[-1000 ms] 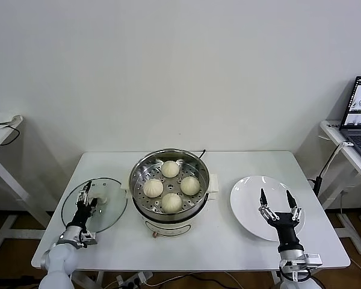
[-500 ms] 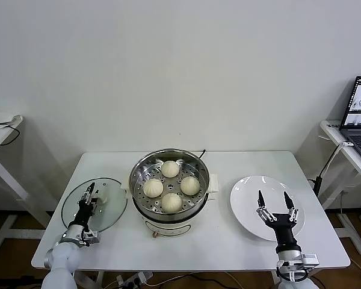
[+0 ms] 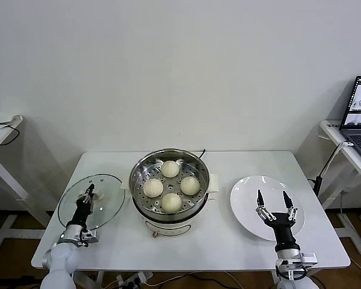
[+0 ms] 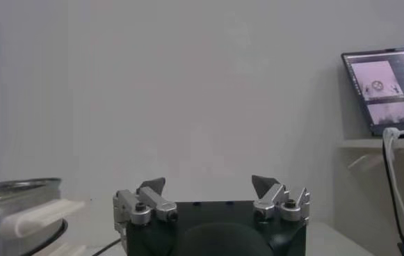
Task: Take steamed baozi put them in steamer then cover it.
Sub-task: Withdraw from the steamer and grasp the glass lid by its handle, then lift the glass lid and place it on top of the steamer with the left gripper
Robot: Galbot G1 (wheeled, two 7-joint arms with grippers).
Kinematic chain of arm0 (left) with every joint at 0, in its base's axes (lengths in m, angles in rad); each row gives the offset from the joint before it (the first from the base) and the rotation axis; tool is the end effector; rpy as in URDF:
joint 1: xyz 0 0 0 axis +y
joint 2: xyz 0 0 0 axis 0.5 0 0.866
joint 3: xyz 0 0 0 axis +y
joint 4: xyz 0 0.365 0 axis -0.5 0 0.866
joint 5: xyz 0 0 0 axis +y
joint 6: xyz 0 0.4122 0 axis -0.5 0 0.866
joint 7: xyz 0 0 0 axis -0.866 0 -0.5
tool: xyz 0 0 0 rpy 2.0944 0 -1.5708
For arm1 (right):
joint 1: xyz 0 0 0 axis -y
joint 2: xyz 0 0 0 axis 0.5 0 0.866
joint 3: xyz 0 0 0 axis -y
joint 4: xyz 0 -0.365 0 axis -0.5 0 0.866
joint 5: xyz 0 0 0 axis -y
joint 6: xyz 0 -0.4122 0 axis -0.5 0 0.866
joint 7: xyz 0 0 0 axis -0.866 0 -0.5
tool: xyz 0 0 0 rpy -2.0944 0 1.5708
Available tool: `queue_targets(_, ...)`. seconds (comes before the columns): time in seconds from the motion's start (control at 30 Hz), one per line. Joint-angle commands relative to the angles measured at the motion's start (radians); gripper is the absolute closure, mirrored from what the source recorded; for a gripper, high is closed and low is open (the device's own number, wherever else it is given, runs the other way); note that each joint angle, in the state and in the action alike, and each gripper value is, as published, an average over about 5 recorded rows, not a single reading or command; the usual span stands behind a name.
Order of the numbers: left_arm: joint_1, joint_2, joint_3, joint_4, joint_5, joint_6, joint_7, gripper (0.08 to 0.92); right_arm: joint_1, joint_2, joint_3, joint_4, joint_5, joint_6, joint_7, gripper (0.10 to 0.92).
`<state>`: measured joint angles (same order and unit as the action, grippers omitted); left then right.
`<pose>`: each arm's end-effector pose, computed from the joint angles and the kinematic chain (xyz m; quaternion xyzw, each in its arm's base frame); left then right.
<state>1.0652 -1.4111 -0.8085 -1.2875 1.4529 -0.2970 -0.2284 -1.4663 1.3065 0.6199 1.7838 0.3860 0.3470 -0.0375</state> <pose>0.3715 0.1862 -0.4632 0.0007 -0.7179 -0.6959 0.0188 0.2613 -0.1100 -0.3989 0.0126 0.9956 0.0455 0.0810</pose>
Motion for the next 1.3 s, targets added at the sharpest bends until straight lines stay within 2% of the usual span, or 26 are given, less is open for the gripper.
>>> queue_targets(0.03, 0.077, 0.009, -0.014, -0.241, -0.023, 0.038, 0.021, 0.809, 0.000, -0.001, -0.002, 0.004, 0.001, 0.000, 0.001, 0.203)
queue_targets(0.2, 0.146, 0.051, -0.040, -0.422, -0.087, 0.104, 0.082, 0.809, 0.000, -0.006, -0.001, 0.004, 0.006, 0.001, 0.000, 0.203)
queue_targets(0.33, 0.221, 0.100, -0.028, -0.600, -0.213, 0.218, 0.193, 0.809, 0.003, -0.010, 0.001, 0.002, 0.012, 0.002, -0.002, 0.203)
queue_targets(0.47, 0.280, 0.149, 0.052, -0.765, -0.289, 0.356, 0.314, 0.809, 0.007, -0.011, 0.002, -0.002, 0.015, 0.003, -0.004, 0.203)
queue_targets(0.6, 0.285, 0.200, 0.191, -0.865, -0.315, 0.523, 0.394, 0.809, 0.011, -0.010, 0.005, -0.005, 0.017, 0.005, -0.006, 0.203)
queue_targets(0.8, 0.211, 0.244, 0.454, -0.881, -0.256, 0.695, 0.444, 0.809, 0.011, -0.004, 0.016, -0.013, 0.015, 0.013, -0.008, 0.203)
queue_targets(1.0, 0.078, 0.263, 0.676, -0.836, -0.153, 0.821, 0.492, 0.809, 0.013, 0.010, 0.029, -0.033, 0.008, 0.021, -0.010, 0.203)
queue_targets(1.3, -0.096, 0.170, 0.872, -0.744, -0.048, 0.938, 0.537, 0.809, 0.023, 0.035, 0.034, -0.074, -0.014, 0.031, -0.011, 0.203)
